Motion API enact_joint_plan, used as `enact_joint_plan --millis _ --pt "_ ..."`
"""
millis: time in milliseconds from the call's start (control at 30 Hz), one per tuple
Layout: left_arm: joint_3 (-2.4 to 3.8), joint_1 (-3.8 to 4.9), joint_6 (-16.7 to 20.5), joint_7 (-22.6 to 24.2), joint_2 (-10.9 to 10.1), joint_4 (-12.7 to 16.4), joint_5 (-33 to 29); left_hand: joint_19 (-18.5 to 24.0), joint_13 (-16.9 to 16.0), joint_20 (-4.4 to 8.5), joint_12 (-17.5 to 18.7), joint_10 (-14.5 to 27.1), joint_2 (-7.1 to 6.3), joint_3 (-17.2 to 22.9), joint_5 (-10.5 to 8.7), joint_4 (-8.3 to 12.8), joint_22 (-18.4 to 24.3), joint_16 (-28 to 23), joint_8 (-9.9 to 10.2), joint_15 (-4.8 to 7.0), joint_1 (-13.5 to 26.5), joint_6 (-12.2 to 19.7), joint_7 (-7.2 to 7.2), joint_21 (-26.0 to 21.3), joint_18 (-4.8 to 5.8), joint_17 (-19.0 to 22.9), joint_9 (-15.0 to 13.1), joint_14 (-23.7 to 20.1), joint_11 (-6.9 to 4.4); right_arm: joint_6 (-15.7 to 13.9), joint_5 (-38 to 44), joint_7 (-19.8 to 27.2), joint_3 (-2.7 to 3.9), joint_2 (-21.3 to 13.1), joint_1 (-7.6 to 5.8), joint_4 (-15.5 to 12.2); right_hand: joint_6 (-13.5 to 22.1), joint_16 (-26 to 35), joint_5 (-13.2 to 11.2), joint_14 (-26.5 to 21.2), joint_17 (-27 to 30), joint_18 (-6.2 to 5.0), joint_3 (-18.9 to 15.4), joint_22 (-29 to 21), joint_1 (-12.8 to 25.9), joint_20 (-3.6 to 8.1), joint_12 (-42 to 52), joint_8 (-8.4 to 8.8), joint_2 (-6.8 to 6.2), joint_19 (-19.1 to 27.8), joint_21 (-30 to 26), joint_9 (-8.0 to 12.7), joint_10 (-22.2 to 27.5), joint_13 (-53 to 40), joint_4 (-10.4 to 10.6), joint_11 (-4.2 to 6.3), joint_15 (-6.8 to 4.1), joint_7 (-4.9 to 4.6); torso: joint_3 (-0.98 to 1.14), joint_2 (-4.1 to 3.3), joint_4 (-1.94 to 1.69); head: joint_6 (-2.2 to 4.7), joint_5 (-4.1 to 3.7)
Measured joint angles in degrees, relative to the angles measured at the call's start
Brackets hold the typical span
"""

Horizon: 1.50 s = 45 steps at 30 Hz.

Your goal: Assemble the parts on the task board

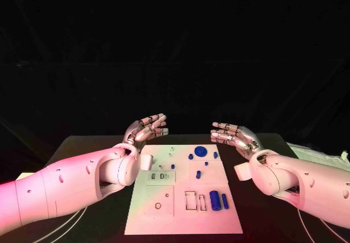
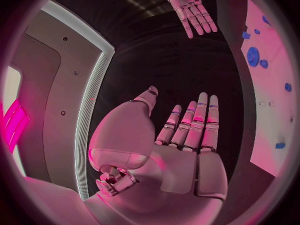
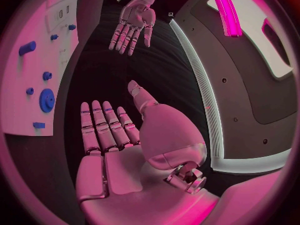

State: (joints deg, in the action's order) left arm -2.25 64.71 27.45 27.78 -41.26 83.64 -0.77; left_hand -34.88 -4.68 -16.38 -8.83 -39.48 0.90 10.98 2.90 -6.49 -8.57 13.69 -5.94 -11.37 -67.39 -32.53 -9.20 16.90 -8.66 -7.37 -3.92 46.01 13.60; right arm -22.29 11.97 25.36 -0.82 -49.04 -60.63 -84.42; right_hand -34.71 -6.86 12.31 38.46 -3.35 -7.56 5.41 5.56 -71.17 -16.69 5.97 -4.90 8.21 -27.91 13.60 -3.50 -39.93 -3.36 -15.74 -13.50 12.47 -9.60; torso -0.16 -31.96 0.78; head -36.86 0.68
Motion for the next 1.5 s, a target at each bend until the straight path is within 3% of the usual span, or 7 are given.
enact_joint_plan --millis 100,233,433,700,800,1100,1500 --pt "-0.04 -0.08 -1.0 0.1 -0.9 0.2 -0.2 -8.6 -0.9 1.08 -3.0 -9.9 -0.42 -1.0 0.0 1.6 -1.4 3.4 -2.6 2.66 -2.3 -10.9 -1.44 3.8 -1.54 -2.2 -1.1 9.3 -2.23 -0.8 5.1 -0.3 0.16 0.3 -1.07 1.0 -6.8 -1.3 0.0 7.1 -0.2 -0.68 2.6 0.7 -1.8 0.24 0.6 -0.62 -1.52 -4.7 2.4 -0.2 -6.6 0.0 -0.4 1.14 -1.36 -1.05 0.01 -0.15 0.03 -0.06 -0.11" --pt "-0.32 -0.12 -2.3 -0.1 -3.1 1.8 -0.9 -14.7 -1.6 3.48 -4.3 -17.4 -1.12 -2.4 0.0 3.6 -2.0 5.6 -3.8 5.15 -5.2 -17.0 -2.64 6.1 -1.65 -5.2 -1.4 16.6 -4.62 -1.3 13.4 -1.2 0.26 0.8 -2.55 2.6 -12.9 -2.5 -0.3 14.8 -0.7 -1.31 6.6 1.7 -3.6 1.2 0.9 -1.06 -3.36 -9.8 5.3 -0.3 -13.3 -0.1 -0.7 2.51 -3.25 -2.18 0.0 -0.53 0.12 -0.07 -0.14" --pt "-0.48 -0.19 -4.6 -1.2 -6.4 6.2 -1.9 -17.8 -1.5 4.97 -2.9 -20.7 -1.81 -4.0 0.0 5.4 -2.4 7.8 -3.3 6.63 -7.2 -19.6 -2.04 7.2 -1.64 -9.1 -1.2 19.5 -5.74 -0.9 28.8 -3.9 0.32 2.2 -4.76 4.7 -19.3 -4.1 -0.7 24.6 -1.7 -2.17 10.6 5.1 -5.7 4.01 0.9 -1.06 -5.5 -16.7 12.4 -0.4 -21.0 -0.1 -0.7 4.42 -6.17 -2.97 0.0 -1.57 0.17 0.36 -0.24" --pt "-0.35 -0.14 -6.9 -2.4 -8.8 11.6 -1.4 -18.3 -1.0 5.22 -0.8 -21.1 -1.51 -4.8 0.0 6.5 -2.6 9.0 -2.0 6.64 -8.1 -20.0 -2.03 7.7 -1.64 -12.1 -0.7 19.5 -5.72 0.0 53.5 -9.0 0.3 5.3 -6.5 7.6 -23.9 -5.9 -0.7 35.4 -4.3 -2.17 12.1 13.3 -5.5 7.4 -0.9 -0.33 -7.86 -20.4 26.3 -0.4 -27.6 -0.2 -0.6 6.53 -9.41 -1.29 0.08 -3.89 0.03 1.24 -0.36" --pt "-0.29 -0.09 -7.4 -2.7 -9.3 13.1 -1.0 -18.3 -0.9 5.22 -0.4 -21.1 -1.51 -5.0 0.0 6.7 -2.6 9.2 -1.8 6.64 -8.1 -20.0 -2.03 7.7 -1.64 -12.7 -0.7 19.5 -5.72 0.1 62.5 -11.1 0.28 5.8 -6.87 7.7 -26.3 -9.4 -0.7 44.5 -8.3 -2.18 12.9 19.5 -4.5 9.85 -2.2 0.78 -9.55 -22.9 36.9 -0.4 -30.7 -0.2 -0.1 8.22 -11.94 0.21 0.12 -4.7 -0.2 1.48 -0.5" --pt "0.3 0.0 -7.8 -3.0 -10.8 16.5 -0.2 -18.3 -0.7 5.22 0.4 -21.1 -1.06 -5.1 0.0 6.8 -2.6 9.6 -1.3 6.32 -8.6 -20.2 -2.23 7.7 -1.64 -13.7 -0.5 19.1 -5.72 0.2 80.1 -16.9 0.31 6.9 -7.93 7.7 -26.3 -12.9 -0.9 45.4 -12.5 -2.17 14.2 21.4 -2.6 10.76 -2.4 1.01 -11.46 -24.4 40.9 -0.3 -29.1 -0.2 0.8 8.83 -12.51 1.17 0.13 -6.88 -0.94 1.99 -1.37" --pt "1.51 0.25 -7.8 -2.8 -13.0 18.6 0.2 -18.3 -0.6 5.22 1.1 -21.1 -0.99 -5.3 -0.01 7.0 -2.7 10.0 -0.8 6.23 -8.7 -20.4 -2.44 7.7 -1.64 -14.7 -0.4 18.4 -5.31 2.5 87.0 -21.2 0.31 7.5 -9.36 6.6 -25.8 -23.9 -1.8 45.5 -20.3 -2.18 17.0 22.5 -0.4 10.84 -2.4 1.01 -12.96 -26.9 43.7 -0.3 -25.7 -0.2 3.3 8.76 -12.59 1.64 -0.07 -9.41 -1.31 2.43 -1.77"
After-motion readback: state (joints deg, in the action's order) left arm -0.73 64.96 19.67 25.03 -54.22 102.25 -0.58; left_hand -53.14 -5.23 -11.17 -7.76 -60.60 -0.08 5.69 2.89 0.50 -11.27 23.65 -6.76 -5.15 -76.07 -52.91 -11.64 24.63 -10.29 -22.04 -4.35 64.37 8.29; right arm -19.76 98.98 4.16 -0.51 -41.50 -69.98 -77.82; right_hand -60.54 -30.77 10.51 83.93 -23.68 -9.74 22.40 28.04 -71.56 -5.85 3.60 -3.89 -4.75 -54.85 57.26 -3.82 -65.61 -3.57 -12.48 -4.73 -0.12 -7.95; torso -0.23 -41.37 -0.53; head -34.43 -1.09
